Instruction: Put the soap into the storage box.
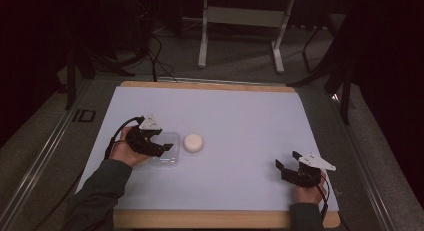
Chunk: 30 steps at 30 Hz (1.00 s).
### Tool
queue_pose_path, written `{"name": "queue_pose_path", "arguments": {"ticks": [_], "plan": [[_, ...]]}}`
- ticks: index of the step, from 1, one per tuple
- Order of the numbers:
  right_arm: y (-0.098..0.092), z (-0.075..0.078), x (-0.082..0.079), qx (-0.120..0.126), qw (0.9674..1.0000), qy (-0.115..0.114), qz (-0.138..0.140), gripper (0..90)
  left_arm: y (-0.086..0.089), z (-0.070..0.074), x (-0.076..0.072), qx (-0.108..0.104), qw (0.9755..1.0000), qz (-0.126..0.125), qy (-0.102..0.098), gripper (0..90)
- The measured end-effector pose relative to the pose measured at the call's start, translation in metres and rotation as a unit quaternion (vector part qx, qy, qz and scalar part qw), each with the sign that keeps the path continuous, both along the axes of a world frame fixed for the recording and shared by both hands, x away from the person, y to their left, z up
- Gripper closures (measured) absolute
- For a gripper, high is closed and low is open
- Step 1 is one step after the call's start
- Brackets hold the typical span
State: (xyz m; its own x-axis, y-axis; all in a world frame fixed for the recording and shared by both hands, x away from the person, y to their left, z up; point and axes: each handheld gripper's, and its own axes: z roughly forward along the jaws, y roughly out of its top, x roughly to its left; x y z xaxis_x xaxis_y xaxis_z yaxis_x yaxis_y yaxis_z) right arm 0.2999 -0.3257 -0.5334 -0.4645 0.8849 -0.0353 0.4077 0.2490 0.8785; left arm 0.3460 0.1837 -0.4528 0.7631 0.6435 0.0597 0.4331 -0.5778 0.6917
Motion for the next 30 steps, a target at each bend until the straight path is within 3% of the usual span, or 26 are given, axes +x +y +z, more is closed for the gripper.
{"name": "queue_pose_path", "arguments": {"ticks": [30], "plan": [[0.0, 0.0, 0.0, 0.0, 1.0, 0.001, 0.002, 22.6, -0.02, -0.002, 0.019, 0.019, 0.9994, -0.016, 0.025, 28.2]]}}
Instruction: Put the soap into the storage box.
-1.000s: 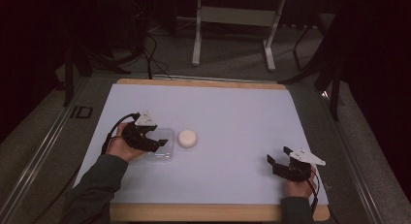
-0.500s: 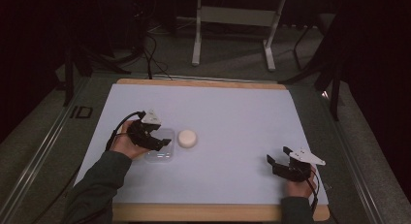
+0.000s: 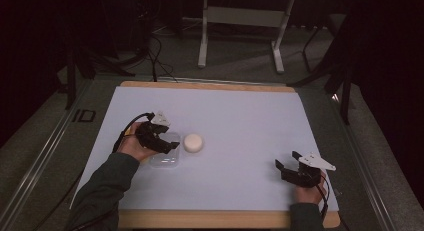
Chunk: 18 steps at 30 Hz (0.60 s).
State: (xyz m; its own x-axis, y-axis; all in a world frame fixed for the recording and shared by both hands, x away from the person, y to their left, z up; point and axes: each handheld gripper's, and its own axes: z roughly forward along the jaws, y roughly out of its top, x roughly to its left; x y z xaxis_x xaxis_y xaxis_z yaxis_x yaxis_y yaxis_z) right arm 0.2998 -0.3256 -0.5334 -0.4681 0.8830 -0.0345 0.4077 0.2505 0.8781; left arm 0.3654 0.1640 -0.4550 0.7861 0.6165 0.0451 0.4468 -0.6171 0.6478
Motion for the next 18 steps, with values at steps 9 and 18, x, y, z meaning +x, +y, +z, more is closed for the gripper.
{"name": "queue_pose_path", "arguments": {"ticks": [9, 18], "plan": [[0.0, 0.0, 0.0, -0.001, 1.0, -0.001, 0.001, 22.5, -0.006, -0.001, 0.005, 0.004, 1.0, -0.001, 0.004, 27.2], [0.0, 0.0, 0.0, -0.003, 1.0, -0.001, 0.003, 22.4, -0.013, -0.005, 0.01, 0.014, 0.9998, -0.012, 0.011, 25.6]]}}
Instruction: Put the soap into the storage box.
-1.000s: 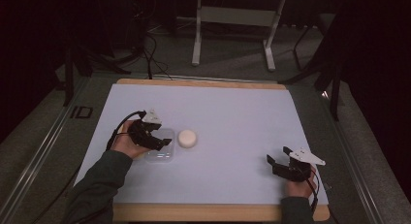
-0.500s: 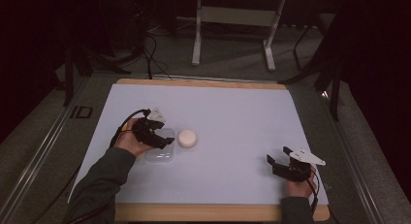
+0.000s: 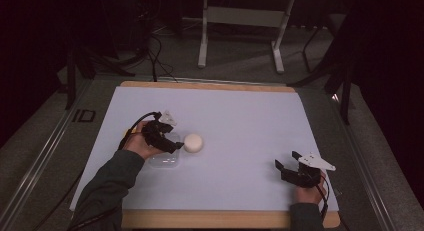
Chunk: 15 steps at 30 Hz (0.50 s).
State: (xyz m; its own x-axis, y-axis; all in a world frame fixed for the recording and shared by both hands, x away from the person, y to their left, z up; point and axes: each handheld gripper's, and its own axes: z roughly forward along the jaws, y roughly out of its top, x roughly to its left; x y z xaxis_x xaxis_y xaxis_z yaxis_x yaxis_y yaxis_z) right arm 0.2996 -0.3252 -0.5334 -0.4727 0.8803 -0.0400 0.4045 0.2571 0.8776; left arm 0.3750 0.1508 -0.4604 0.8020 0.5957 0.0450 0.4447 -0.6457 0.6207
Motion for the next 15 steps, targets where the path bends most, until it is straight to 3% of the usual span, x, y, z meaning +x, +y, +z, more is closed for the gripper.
{"name": "queue_pose_path", "arguments": {"ticks": [15], "plan": [[0.0, 0.0, 0.0, -0.001, 1.0, -0.001, 0.002, 22.0, -0.014, -0.008, 0.006, 0.024, 0.9996, -0.011, 0.006, 24.6]]}}
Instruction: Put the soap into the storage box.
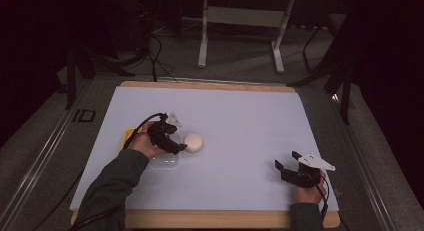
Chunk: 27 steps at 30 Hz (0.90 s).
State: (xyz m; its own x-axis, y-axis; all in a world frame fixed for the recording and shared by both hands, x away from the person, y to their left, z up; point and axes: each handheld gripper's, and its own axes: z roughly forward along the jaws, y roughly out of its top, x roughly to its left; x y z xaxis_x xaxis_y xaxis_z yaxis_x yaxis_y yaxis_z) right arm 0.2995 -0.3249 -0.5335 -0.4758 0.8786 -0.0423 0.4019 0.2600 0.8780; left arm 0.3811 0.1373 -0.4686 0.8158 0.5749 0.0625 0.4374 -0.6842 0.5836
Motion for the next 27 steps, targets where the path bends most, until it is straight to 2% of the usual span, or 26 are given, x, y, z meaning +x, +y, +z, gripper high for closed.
{"name": "queue_pose_path", "arguments": {"ticks": [10, 27], "plan": [[0.0, 0.0, 0.0, -0.001, 1.0, 0.0, 0.001, 22.0, -0.008, 0.0, 0.004, 0.022, 0.9997, -0.006, -0.002, 23.2], [0.0, 0.0, 0.0, -0.001, 1.0, 0.001, 0.002, 22.0, -0.022, -0.009, 0.01, 0.051, 0.9986, -0.013, 0.004, 19.7]]}}
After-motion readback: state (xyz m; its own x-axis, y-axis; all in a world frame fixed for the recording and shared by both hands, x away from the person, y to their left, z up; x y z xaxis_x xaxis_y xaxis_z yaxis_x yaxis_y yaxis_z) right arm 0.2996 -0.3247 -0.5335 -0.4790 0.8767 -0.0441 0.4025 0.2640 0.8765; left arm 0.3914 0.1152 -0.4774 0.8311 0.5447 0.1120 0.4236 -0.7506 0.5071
